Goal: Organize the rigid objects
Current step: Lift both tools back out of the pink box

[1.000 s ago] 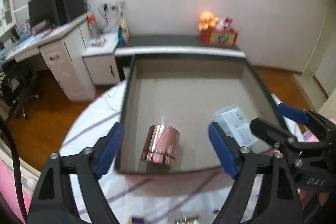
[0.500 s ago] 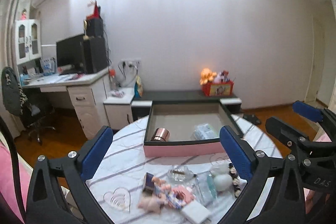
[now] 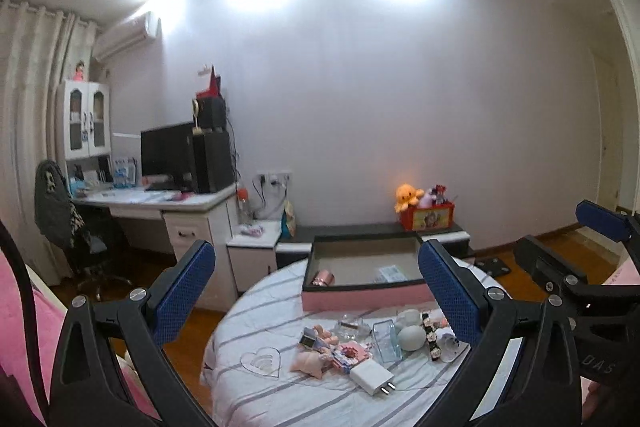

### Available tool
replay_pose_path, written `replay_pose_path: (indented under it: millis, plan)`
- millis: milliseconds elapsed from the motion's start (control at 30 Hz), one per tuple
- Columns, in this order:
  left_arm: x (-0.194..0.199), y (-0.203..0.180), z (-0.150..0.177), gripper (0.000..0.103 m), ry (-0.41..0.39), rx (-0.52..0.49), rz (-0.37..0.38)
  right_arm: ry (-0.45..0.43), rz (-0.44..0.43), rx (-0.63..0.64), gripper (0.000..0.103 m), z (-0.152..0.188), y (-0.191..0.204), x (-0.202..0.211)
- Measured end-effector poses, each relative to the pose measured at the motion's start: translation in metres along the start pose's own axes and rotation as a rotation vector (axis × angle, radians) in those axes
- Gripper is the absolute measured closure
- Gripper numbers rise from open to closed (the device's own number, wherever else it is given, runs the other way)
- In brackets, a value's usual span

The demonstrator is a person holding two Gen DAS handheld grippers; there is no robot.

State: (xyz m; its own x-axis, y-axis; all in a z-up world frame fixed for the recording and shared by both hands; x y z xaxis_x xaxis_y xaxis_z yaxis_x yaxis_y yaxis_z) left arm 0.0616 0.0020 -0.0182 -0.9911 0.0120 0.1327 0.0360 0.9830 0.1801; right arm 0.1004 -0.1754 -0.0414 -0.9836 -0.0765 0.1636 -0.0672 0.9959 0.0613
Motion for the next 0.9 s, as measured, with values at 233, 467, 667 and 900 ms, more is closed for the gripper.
replay_pose_path:
  millis: [233, 467, 667, 900]
  plan:
    - [0.004, -0.002, -0.004, 0.0, -0.023, 0.009, 0.011, -0.05, 0.017, 0.0, 0.012, -0.006, 0.0, 0.023]
    - [0.0, -0.005, -0.001, 0.0, -0.006, 0.006, 0.013, -0.041, 0.026, -0.001, 0.012, -0.003, -0.001, 0.025]
    - [-0.002, -0.006, 0.0, 0.0, -0.002, 0.009, 0.015, -0.033, 0.028, -0.004, 0.012, -0.002, 0.001, 0.024]
    - [-0.011, -0.006, 0.008, 0.0, 0.018, 0.013, 0.033, -0.017, 0.03, -0.007, 0.012, -0.001, 0.003, 0.021]
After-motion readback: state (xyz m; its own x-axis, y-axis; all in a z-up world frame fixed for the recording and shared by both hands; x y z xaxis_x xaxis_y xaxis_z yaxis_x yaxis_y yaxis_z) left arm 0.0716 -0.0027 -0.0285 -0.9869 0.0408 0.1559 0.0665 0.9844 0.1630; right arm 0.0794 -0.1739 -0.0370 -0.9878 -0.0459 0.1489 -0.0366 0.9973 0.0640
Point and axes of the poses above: each gripper's, at about its wrist camera, not at the fingertips, and x roughly against the way its jaws point, y to its left, z to its underside, the point moved 3 cm from there along -x, roughly the way its jaws point, and after that the axes turned 7 degrees about -x, right-handed, at the moved point
